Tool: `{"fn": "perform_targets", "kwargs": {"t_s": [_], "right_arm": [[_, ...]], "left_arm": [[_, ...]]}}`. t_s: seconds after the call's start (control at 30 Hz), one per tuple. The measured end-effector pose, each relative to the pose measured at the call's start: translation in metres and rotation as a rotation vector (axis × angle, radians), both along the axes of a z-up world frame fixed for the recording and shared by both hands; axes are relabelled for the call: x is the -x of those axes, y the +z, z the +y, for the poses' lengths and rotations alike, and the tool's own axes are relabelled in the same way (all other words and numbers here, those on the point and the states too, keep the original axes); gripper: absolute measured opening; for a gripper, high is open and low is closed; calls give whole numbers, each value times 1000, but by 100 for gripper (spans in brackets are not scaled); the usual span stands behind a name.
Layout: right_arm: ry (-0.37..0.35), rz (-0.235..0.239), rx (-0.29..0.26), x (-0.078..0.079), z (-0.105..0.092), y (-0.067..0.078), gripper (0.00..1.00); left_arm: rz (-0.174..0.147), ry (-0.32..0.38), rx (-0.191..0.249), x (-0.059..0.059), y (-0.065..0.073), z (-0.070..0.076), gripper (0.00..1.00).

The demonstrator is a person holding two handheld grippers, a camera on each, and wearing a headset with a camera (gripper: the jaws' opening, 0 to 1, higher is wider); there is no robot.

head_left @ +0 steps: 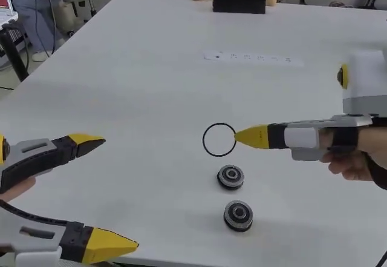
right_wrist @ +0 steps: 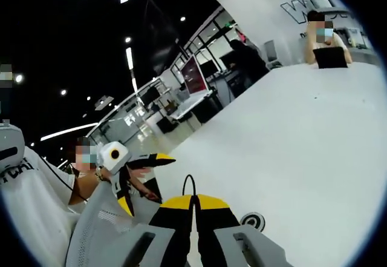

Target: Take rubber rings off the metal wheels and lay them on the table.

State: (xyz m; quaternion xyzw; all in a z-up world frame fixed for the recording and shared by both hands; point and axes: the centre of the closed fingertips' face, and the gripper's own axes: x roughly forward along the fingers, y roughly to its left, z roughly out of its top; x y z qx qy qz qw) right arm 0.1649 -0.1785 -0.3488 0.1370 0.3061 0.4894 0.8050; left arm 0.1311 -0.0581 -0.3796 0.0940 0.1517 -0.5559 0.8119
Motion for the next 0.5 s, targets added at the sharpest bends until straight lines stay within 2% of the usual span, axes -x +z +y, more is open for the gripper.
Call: {"fn": "perform_targets", "kwargs": {"t_s": [0.27, 0.5], "right_arm": [[76, -32, 83, 5, 18, -10, 0], [152, -40, 180, 15, 28, -29, 0]], "left_arm": [[3, 7, -3, 0, -1, 4, 99], [3, 7, -3, -1, -1, 3, 99]]}}
